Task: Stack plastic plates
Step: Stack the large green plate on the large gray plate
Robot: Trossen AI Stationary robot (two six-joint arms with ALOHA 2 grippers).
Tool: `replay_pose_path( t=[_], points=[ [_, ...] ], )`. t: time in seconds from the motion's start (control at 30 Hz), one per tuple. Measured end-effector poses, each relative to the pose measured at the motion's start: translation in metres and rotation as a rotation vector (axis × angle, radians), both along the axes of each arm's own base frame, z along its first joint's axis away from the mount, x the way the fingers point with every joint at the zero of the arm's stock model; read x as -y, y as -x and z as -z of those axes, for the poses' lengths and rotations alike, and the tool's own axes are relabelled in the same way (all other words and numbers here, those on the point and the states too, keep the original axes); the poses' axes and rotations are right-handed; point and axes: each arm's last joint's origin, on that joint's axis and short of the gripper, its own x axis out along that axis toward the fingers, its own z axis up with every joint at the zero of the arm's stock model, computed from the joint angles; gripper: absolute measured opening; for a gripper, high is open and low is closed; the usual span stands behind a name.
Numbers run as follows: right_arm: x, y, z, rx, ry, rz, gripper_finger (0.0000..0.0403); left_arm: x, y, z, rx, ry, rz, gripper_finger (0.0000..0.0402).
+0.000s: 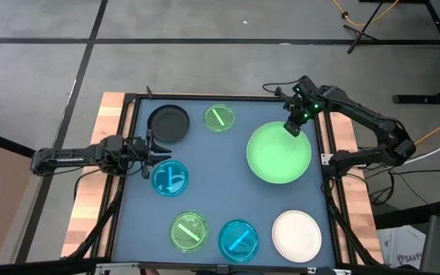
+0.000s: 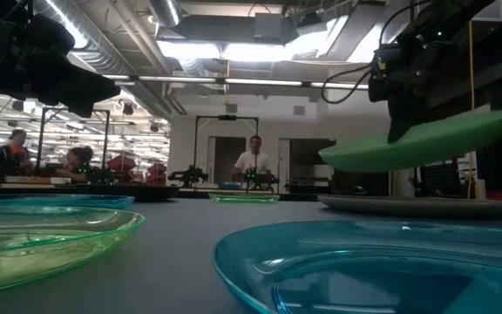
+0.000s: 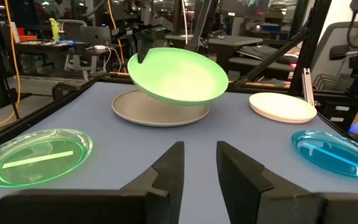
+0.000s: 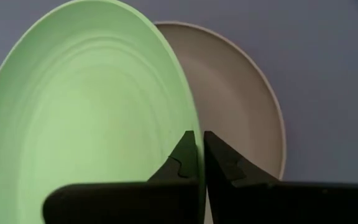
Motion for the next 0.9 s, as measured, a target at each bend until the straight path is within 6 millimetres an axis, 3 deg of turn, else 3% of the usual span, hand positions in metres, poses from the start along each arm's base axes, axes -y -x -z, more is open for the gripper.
replay_pose_path(
  t=[0.37, 0.6, 0.9],
  points=[
    [0.008, 0.014, 0.031, -0.012, 0.03, 0.061, 0.0, 0.0, 0.0, 0.0, 0.0, 0.0, 0.0, 0.0087],
    [0.007, 0.018, 0.039, -0.08, 0.057, 0.087, 0.0, 0.0, 0.0, 0.0, 0.0, 0.0, 0.0, 0.0087],
    [0.01, 0.017, 0.05, -0.044, 0.119, 0.104, 0.0, 0.0, 0.0, 0.0, 0.0, 0.0, 0.0, 0.0087]
  ],
)
